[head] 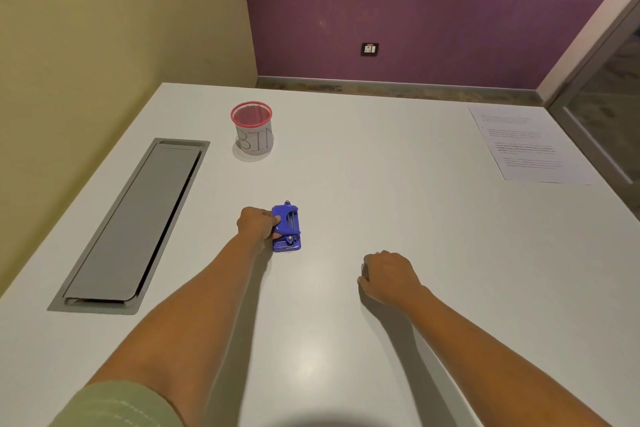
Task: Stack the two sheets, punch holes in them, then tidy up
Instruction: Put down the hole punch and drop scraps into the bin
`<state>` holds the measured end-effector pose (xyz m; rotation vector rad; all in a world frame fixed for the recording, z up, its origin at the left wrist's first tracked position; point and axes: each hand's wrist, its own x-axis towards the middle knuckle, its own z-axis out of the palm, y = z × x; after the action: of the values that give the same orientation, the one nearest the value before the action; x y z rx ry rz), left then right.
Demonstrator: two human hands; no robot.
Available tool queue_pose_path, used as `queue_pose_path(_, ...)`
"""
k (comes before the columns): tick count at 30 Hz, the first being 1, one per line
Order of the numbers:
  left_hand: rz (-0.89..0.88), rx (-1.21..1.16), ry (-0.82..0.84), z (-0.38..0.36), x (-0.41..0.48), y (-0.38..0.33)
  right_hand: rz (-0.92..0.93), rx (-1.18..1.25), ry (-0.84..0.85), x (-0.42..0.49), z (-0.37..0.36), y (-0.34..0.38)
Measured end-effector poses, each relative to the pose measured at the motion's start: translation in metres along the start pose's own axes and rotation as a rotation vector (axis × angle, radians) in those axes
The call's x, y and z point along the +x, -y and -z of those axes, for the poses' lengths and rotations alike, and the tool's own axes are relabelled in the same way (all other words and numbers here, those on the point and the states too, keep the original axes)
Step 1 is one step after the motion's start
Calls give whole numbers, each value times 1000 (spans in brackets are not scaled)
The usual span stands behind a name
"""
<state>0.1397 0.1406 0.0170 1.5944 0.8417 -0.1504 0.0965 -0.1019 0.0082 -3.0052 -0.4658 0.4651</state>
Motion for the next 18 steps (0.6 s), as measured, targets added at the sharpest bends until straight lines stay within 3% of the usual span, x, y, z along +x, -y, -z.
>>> queue_pose_path(6, 29, -144, 47, 16, -10, 11, 13, 9, -12, -2, -2, -2)
queue_pose_path(9, -1, -22, 26, 24, -14, 18, 20, 15, -25, -4, -3, -1)
queue_pose_path(14, -7, -88, 43, 26, -24, 21, 8, 53, -37, -8, -3, -1)
queue_pose_path(18, -7, -5, 5, 28, -29, 24, 4, 53, -23, -12, -1, -1)
